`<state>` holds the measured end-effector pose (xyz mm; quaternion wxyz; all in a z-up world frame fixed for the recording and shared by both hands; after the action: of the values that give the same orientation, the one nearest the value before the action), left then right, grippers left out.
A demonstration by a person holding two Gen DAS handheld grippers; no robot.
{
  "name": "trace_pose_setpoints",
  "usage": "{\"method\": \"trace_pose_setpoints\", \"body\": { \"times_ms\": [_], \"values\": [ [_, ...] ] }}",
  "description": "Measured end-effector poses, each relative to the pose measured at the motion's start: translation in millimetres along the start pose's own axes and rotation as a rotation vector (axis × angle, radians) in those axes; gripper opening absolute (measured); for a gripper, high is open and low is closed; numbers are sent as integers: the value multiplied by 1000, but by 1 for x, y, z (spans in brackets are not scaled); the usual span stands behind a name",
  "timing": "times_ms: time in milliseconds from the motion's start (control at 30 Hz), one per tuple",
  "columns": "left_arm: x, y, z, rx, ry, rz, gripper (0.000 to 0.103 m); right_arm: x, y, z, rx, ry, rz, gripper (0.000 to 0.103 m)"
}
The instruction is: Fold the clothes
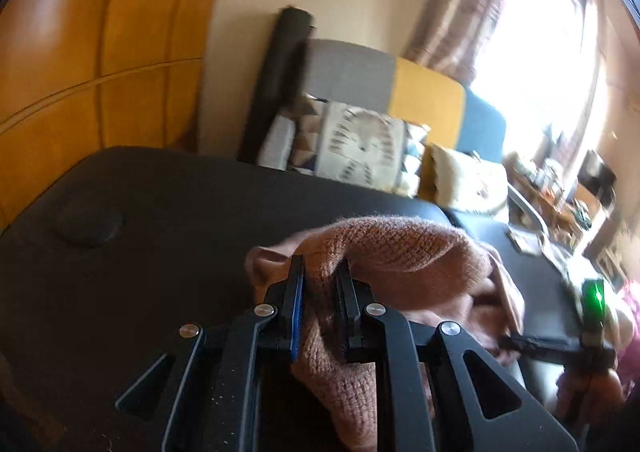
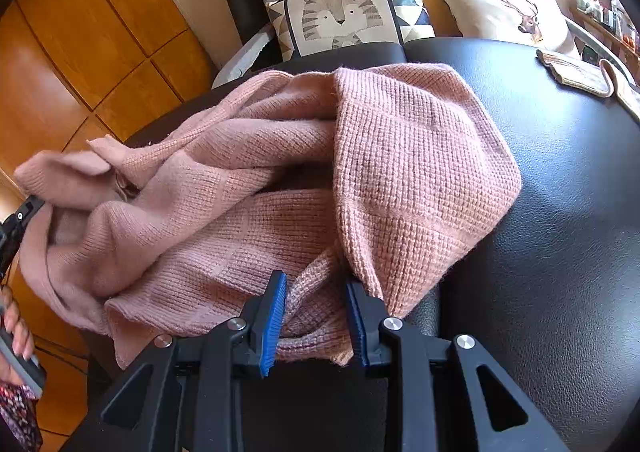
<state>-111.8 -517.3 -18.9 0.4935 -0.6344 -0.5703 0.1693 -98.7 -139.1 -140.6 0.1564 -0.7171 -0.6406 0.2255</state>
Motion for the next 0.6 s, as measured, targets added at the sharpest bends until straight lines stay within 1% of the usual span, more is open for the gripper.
{"method": "trace_pose_setpoints", "body": {
  "times_ms": [33,67,133,233,333,467,533,567,600],
  "values": [
    [-8,-3,-3,13,-18,-7,14,1,1,-2,0,-1,-1,28],
    [-15,-5,-6,26,-34,-10,11,2,2,-3,0,-2,-2,28],
    [-28,-11,-13,51,-68,-15,11,3,3,-5,0,-2,-5,28],
    [-57,-11,-18,64,-115,-61,11,1,2,-7,6,-3,-18,28],
    [-95,5,-13,23,-206,-112,11,-2,-1,-5,8,-7,-9,28],
    [-150,42,5,-79,-317,-219,11,-9,-5,0,5,1,-12,28],
    [-167,60,7,-113,-344,-278,11,-11,-6,1,3,5,-17,28],
    [-173,68,8,-133,-342,-309,11,-11,-6,1,2,5,-16,28],
    [-177,75,10,-156,-324,-340,11,-11,-5,1,1,4,-13,28]
  ]
}}
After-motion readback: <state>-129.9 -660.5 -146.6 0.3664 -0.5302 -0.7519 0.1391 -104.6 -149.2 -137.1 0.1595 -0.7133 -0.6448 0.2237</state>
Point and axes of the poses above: each gripper's, at about its wrist camera, not at the fingertips, and z roughly the way its jaws point, x to its right, y to its underside, the point moved 3 cm from there along z, roughly the way its jaws point, and after that the axes turned 14 degrees about y, right-handed, at the moved point
